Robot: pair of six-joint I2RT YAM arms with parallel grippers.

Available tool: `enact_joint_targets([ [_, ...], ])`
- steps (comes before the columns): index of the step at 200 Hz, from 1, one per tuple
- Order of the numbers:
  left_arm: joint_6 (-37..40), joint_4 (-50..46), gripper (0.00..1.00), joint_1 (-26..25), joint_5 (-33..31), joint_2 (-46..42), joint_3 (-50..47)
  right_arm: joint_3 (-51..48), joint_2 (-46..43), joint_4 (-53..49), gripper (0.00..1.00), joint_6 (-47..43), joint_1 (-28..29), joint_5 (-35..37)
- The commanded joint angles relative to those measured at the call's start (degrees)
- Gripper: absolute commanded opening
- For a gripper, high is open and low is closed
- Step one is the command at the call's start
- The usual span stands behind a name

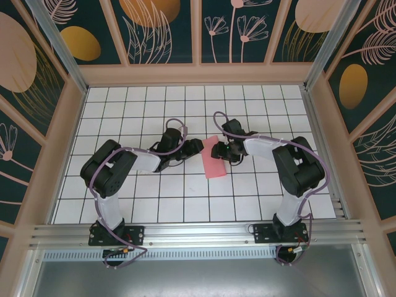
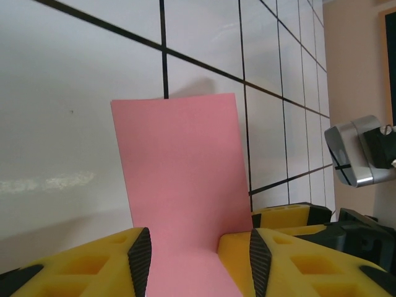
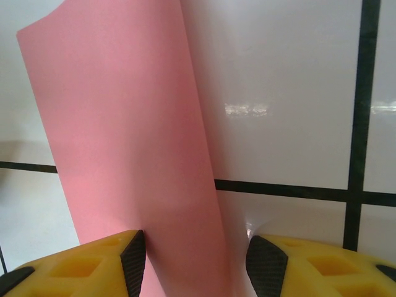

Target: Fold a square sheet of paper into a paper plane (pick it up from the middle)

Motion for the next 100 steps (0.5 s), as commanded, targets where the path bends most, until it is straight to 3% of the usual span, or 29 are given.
enact_joint_targets([
  [1,-0.31,1.57,0.48,-0.59,2.25,1.53,1.50,-4.31,12.21,0.22,0.55,-1.51,0.43,5.67],
  [100,-0.49,1.47,0.45,-0.96,3.29,3.11,2.66,-4.35,13.86,-0.22,0.55,0.63,0.38,5.90],
])
